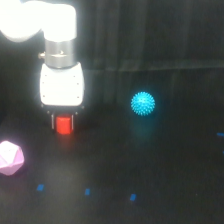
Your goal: Pick up the red object from the table
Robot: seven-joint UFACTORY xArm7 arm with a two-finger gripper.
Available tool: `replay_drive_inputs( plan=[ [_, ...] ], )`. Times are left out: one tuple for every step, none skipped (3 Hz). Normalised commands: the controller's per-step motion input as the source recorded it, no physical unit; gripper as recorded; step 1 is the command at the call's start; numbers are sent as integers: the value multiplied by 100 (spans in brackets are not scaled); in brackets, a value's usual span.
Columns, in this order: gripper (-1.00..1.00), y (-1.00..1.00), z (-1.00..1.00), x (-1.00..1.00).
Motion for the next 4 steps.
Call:
replay_drive_inputs(
  plan=[
    [-100,22,51,38],
    [-100,21,100,14],
    [-97,19,100,25],
    [-84,27,69,-27]
  ],
)
